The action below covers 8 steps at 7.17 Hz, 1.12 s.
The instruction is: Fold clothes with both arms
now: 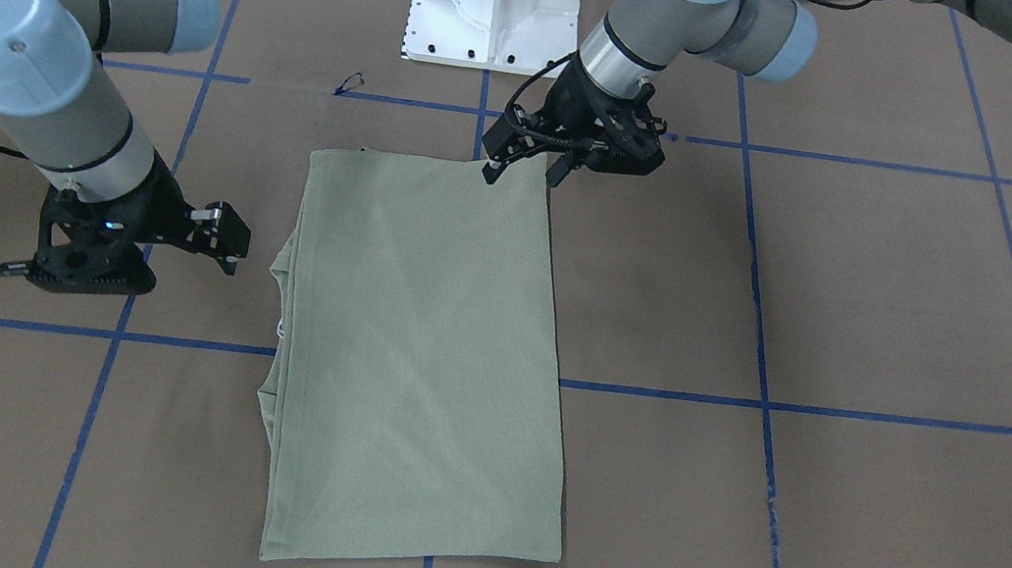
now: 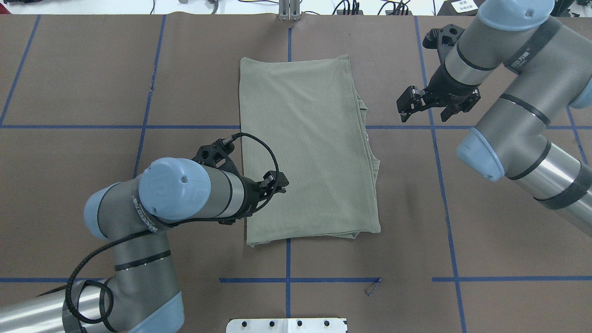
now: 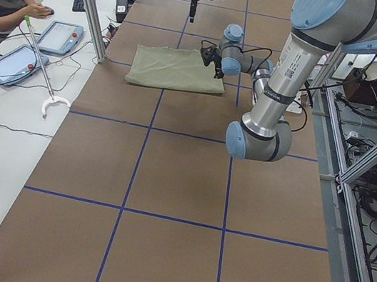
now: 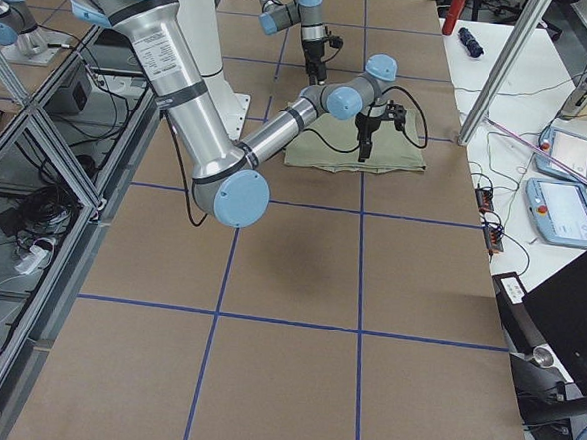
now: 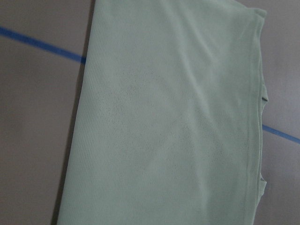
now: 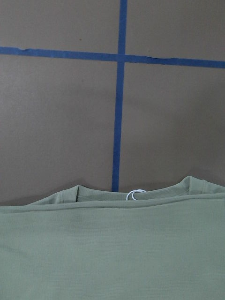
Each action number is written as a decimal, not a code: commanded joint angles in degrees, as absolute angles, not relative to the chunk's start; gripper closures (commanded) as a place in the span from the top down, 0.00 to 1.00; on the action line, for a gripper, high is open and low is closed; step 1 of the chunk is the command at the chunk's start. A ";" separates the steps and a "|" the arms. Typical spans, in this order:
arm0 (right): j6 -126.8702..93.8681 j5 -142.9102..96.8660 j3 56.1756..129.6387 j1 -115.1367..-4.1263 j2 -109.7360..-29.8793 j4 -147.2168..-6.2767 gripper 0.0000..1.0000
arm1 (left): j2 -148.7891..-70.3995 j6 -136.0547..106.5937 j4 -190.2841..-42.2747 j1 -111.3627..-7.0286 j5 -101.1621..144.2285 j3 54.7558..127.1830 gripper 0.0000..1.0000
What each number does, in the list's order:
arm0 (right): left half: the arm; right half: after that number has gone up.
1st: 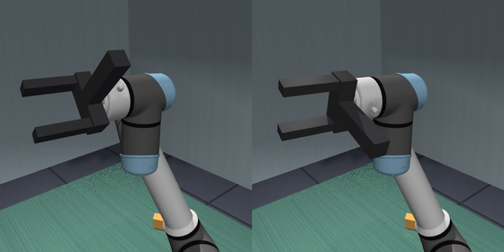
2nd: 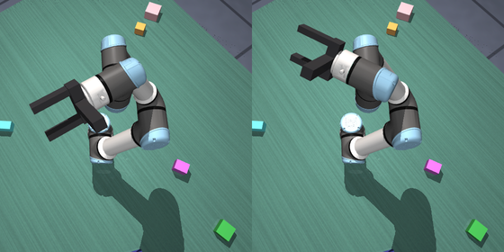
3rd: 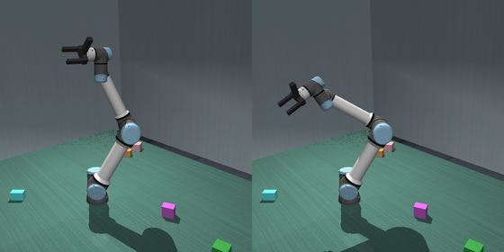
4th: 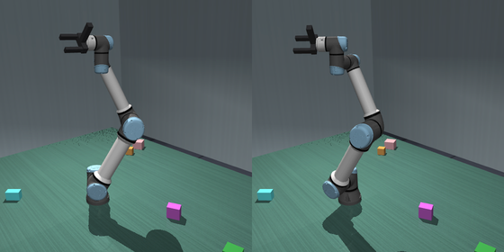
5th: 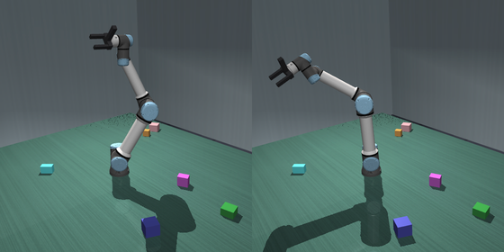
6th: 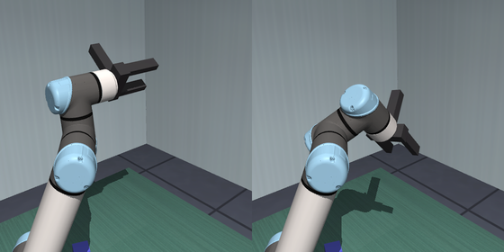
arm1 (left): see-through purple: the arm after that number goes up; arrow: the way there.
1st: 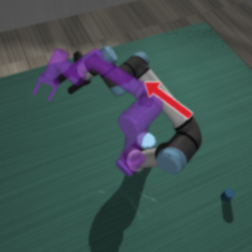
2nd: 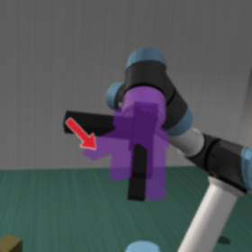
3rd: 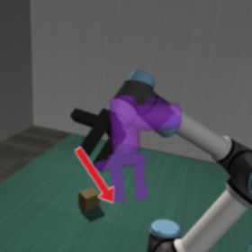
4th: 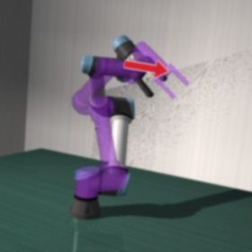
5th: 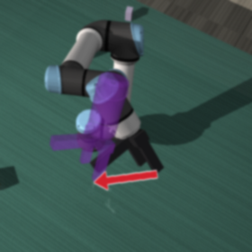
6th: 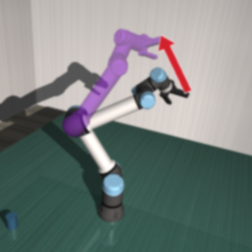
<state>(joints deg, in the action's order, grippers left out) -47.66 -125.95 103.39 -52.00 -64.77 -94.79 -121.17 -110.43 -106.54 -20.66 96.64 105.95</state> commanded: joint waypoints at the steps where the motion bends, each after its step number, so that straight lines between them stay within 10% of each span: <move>1: -49.39 -125.86 104.50 -50.89 -66.18 -94.66 1.00 | -120.94 -114.43 -101.01 -16.27 91.26 105.91 1.00; 6: -52.03 -124.98 104.24 -48.78 -65.66 -94.48 1.00 | -118.65 -114.43 -100.55 -13.45 89.39 104.33 0.99; 8: -51.94 -124.46 103.89 -48.43 -65.83 -94.40 1.00 | -118.91 -114.43 -100.46 -13.36 89.38 104.15 0.85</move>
<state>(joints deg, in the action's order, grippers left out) -51.95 -124.82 104.10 -48.71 -65.75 -94.46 -118.77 -114.43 -100.50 -13.48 89.46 104.36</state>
